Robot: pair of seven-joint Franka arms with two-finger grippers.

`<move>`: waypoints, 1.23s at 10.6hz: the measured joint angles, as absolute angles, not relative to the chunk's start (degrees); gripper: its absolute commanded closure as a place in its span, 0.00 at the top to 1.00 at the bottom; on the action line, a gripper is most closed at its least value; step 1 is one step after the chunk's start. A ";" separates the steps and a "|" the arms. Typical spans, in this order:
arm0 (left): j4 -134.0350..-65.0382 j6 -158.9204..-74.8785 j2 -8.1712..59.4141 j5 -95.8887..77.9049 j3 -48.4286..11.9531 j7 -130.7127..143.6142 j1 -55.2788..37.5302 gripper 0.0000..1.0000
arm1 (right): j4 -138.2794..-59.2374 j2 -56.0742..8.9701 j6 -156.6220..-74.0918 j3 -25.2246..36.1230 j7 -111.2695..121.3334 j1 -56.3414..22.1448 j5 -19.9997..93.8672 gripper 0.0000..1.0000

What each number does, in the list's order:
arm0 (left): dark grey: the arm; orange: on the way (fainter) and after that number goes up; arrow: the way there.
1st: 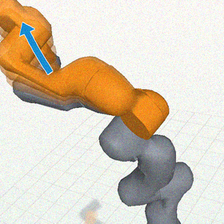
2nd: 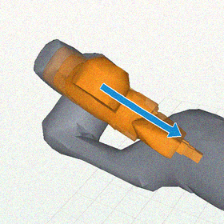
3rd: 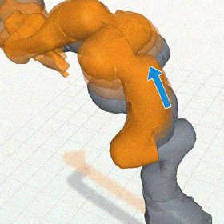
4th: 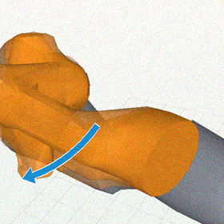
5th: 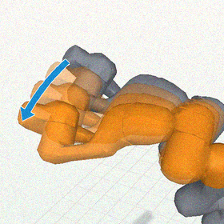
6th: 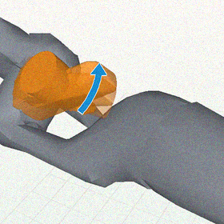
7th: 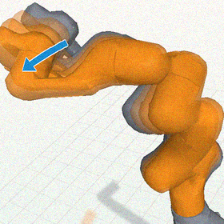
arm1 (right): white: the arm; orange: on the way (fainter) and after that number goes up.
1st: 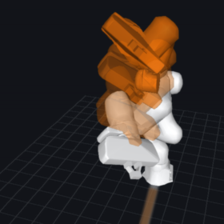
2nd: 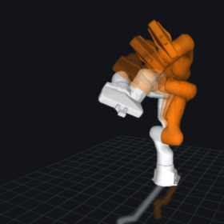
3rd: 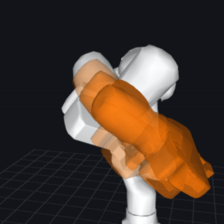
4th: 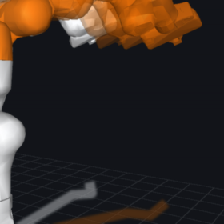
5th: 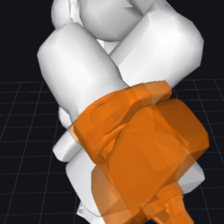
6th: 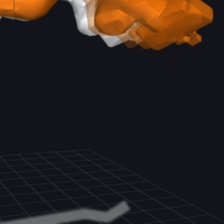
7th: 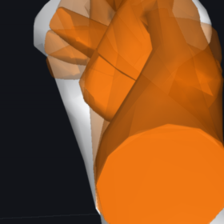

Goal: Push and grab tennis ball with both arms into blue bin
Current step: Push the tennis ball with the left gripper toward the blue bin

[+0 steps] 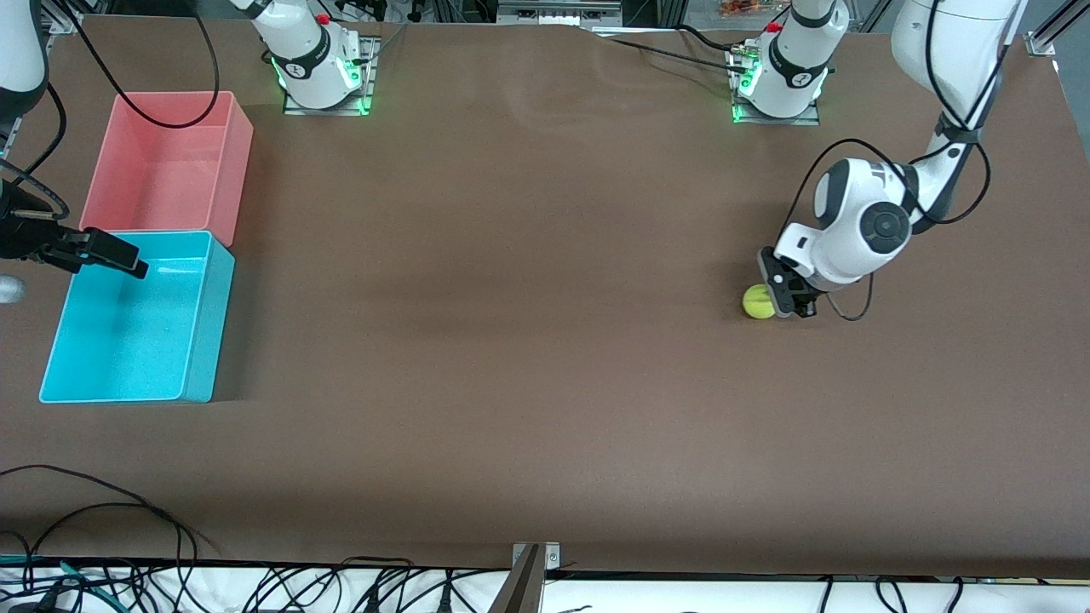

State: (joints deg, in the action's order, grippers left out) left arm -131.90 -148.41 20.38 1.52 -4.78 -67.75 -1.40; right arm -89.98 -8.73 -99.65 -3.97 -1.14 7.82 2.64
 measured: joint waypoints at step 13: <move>-131.44 -146.25 16.19 1.52 -4.41 -66.73 -0.37 0.00 | -90.18 -12.26 -97.10 -5.27 4.72 6.51 6.09 1.00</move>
